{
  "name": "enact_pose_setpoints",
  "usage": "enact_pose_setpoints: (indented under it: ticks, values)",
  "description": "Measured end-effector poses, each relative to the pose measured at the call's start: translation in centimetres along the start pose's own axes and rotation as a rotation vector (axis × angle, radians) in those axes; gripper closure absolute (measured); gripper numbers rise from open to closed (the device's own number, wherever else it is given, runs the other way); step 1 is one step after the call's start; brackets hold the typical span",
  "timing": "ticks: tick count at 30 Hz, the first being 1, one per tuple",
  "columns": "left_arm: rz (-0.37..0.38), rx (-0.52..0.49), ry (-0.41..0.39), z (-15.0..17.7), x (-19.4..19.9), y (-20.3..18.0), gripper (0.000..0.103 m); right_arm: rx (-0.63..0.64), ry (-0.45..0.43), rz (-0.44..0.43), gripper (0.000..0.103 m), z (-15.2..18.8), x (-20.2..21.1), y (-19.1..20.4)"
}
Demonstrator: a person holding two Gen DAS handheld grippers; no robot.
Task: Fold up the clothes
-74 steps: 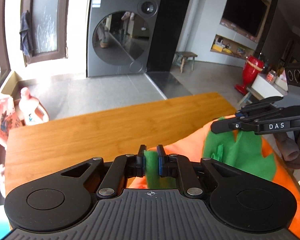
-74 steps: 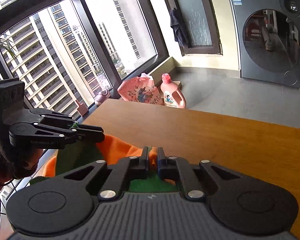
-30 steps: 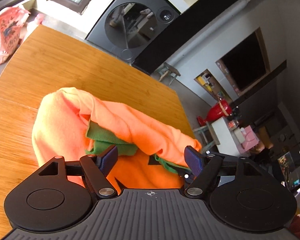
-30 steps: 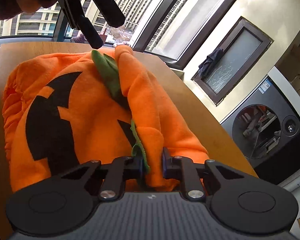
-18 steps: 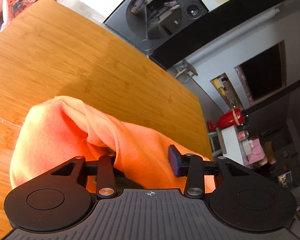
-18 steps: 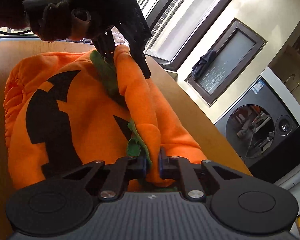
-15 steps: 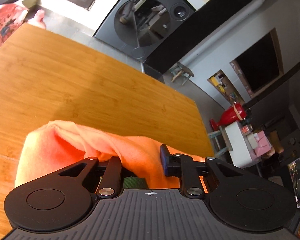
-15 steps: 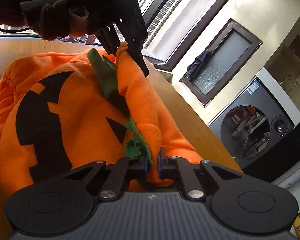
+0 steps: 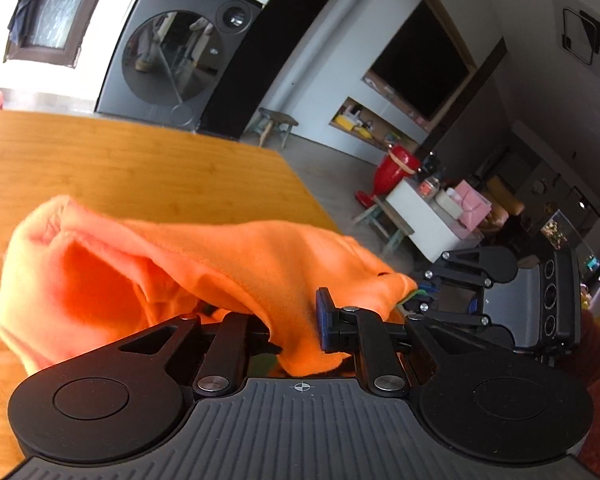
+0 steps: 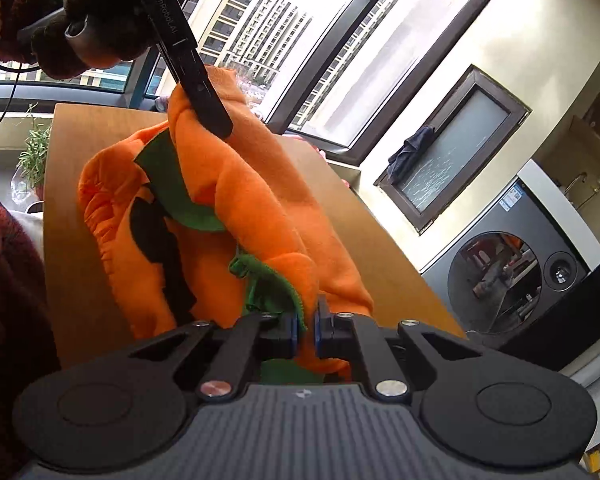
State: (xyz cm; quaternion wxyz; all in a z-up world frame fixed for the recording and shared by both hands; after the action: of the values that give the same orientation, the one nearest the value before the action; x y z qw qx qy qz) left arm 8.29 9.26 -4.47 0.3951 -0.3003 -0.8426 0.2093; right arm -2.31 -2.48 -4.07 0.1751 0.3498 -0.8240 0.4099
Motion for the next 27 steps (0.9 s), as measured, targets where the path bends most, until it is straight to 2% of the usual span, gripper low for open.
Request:
enact_pose_setpoints:
  ticks: [2,5,9,11,13,14,16,17,18,19,22,25,27]
  values:
    - [-0.043,0.027,0.049,2.4,-1.0,1.4,0.082,-0.009,0.029,-0.040,0.096,1.2,-0.2,2.2]
    - [-0.086,0.053,0.077,4.0,-2.2,2.9,0.079,-0.042,0.051,-0.093,0.095,2.2,-0.9,4.4]
    - [-0.091,0.077,0.057,3.4,-2.4,3.3,0.077,-0.102,0.014,-0.130,0.093,1.3,0.1,3.0]
    - [-0.099,0.074,0.048,3.1,-2.5,3.5,0.076,-0.135,-0.010,-0.145,0.084,0.6,0.8,1.9]
    - [-0.100,0.074,0.046,3.1,-2.5,3.6,0.076,-0.174,-0.058,-0.151,0.064,-0.3,2.3,0.6]
    - [-0.098,0.073,0.047,3.2,-2.6,3.6,0.076,-0.196,-0.091,-0.154,0.058,-0.7,3.3,0.0]
    - [-0.096,0.073,0.048,3.4,-2.8,3.7,0.076,-0.255,-0.166,-0.170,0.035,-1.7,5.2,-1.2]
    - [-0.095,0.075,0.047,3.5,-2.9,3.7,0.076,-0.296,-0.206,-0.183,0.028,-2.3,5.8,-2.0]
    - [-0.094,0.078,0.045,3.6,-2.9,3.6,0.076,-0.342,-0.238,-0.196,0.011,-2.8,6.1,-2.8]
    - [-0.093,0.081,0.043,3.7,-2.9,3.6,0.076,-0.396,-0.255,-0.209,0.000,-3.0,5.5,-3.5]
    - [-0.098,0.087,0.035,3.9,-2.8,3.5,0.076,-0.569,-0.290,-0.246,0.000,-3.2,3.4,-5.4]
    - [-0.107,0.075,0.032,4.0,-2.3,3.1,0.073,-0.808,-0.194,-0.281,0.000,-0.9,-2.3,-6.3]
    - [-0.086,0.044,0.022,3.8,-1.0,2.3,0.065,-0.897,-0.086,-0.310,0.000,1.2,-6.1,-5.0]
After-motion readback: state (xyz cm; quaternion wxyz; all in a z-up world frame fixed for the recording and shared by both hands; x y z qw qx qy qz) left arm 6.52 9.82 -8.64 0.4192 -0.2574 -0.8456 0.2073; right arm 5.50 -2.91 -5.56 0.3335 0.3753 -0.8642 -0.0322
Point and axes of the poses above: each gripper's, at about its wrist camera, not at the fingertips, and x roughly against the way its jaws point, y to its left, z to its underside, the point moved 9 cm from there along -x, roughly the way its jaws point, and after that the axes turned 5 degrees about x, right-handed, at the moved point
